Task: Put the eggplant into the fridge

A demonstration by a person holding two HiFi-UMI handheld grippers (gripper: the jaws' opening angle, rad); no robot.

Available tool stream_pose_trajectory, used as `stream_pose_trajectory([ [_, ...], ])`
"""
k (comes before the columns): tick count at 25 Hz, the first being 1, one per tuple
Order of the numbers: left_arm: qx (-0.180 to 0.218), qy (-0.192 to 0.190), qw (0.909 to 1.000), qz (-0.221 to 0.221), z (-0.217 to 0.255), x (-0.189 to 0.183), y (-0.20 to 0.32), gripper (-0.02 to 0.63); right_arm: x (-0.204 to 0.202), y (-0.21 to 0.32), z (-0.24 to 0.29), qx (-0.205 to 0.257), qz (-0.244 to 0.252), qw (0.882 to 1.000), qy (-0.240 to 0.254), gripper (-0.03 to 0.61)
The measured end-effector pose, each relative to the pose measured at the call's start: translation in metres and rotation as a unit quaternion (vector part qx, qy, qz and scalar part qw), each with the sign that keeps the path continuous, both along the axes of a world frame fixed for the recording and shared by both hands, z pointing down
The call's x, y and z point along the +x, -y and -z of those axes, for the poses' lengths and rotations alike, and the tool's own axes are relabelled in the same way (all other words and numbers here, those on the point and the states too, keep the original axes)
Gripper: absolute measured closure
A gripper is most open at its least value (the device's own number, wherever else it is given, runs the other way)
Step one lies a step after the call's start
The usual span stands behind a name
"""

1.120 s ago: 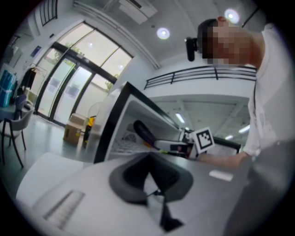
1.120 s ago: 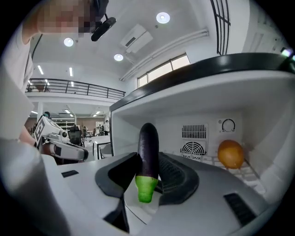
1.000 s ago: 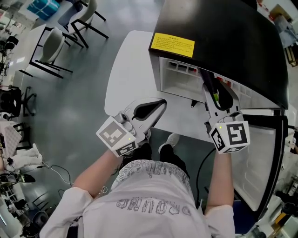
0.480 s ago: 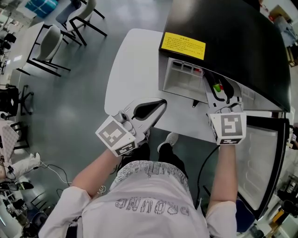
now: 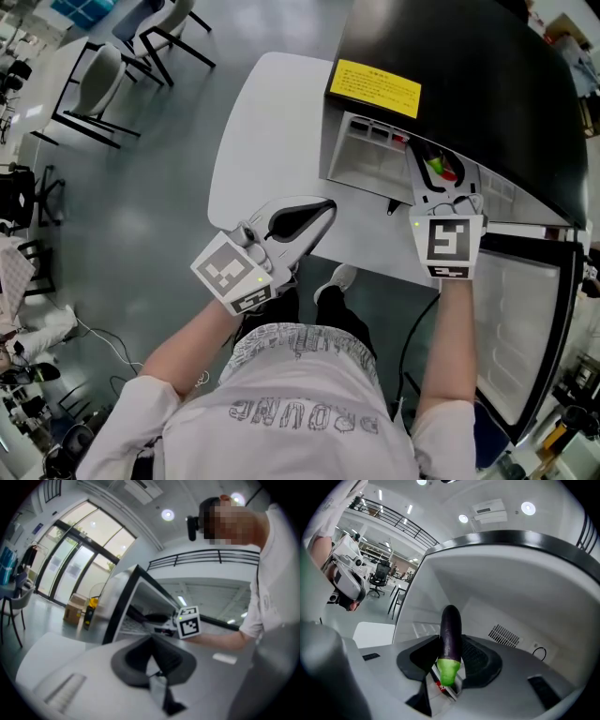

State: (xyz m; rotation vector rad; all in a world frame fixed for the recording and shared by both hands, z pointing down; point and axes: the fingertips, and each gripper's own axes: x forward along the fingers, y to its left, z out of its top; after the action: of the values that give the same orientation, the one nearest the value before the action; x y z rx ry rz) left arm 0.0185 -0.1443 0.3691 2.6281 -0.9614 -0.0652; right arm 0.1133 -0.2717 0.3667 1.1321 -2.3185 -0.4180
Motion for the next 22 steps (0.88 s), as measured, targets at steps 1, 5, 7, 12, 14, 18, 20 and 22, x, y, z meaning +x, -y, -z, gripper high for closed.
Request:
stream_pose_trajectory([
  [1,-0.001,0.0,1.0,0.0,0.0,-0.001,-0.001,0.607,-0.001,0.001,0.0,0.003,-0.001,1.0,-0.003,0.436],
  [5,-0.003,0.0,1.0,0.0,-0.001,0.002,-0.002,0.607,-0.001,0.007,-0.001,0.016,-0.002,1.0,-0.024,0.436],
  [7,-0.003,0.001,1.0,-0.001,-0.002,0.003,-0.003,0.607,-0.001,0.01,-0.002,0.021,-0.001,0.999,-0.033,0.436],
  [12,-0.006,0.001,1.0,0.0,-0.005,0.005,-0.003,0.607,0.0,0.018,-0.009,0.023,-0.008,0.999,-0.038,0.436],
  [14,-0.006,0.001,1.0,0.001,-0.005,0.005,-0.004,0.607,0.0,0.02,-0.011,0.021,-0.008,0.999,-0.038,0.436],
  [18,-0.008,0.002,0.9999,0.005,-0.006,0.004,-0.005,0.607,-0.001,0.023,-0.013,0.02,-0.008,0.999,-0.04,0.434],
  [20,-0.01,0.001,0.9999,0.007,-0.008,0.005,-0.005,0.607,-0.001,0.025,-0.014,0.019,-0.008,0.999,-0.044,0.434],
  [22,-0.011,0.0,0.9999,0.009,-0.009,0.005,-0.006,0.607,-0.002,0.027,-0.014,0.017,-0.009,0.999,-0.043,0.434],
])
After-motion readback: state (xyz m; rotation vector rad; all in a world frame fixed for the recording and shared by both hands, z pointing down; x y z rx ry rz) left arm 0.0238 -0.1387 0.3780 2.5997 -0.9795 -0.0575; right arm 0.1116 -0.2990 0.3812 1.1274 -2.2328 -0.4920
